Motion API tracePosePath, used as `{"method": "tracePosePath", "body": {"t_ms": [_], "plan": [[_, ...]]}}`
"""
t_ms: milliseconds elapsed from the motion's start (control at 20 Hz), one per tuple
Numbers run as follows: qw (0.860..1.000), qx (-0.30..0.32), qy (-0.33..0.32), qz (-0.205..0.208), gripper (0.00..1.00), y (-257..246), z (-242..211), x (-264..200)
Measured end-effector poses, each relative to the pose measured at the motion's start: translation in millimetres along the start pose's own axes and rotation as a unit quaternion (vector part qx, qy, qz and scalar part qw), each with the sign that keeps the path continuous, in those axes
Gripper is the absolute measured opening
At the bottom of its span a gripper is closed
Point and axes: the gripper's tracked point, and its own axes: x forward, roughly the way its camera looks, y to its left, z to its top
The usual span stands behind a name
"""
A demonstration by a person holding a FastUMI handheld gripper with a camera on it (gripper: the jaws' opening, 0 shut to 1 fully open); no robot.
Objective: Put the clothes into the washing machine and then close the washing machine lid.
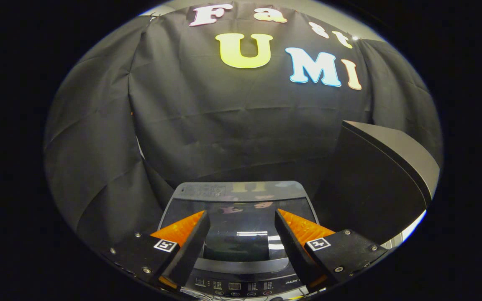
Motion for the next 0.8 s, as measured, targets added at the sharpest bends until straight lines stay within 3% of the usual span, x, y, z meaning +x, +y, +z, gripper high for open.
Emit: {"method": "tracePosePath", "body": {"t_ms": [400,800], "plan": [[0.999,-0.023,-0.007,0.033,0.96,-6.6,-10.1,-37.0],[0.992,-0.059,-0.069,0.093,0.96,-63.6,-29.3,-159.0]]}}
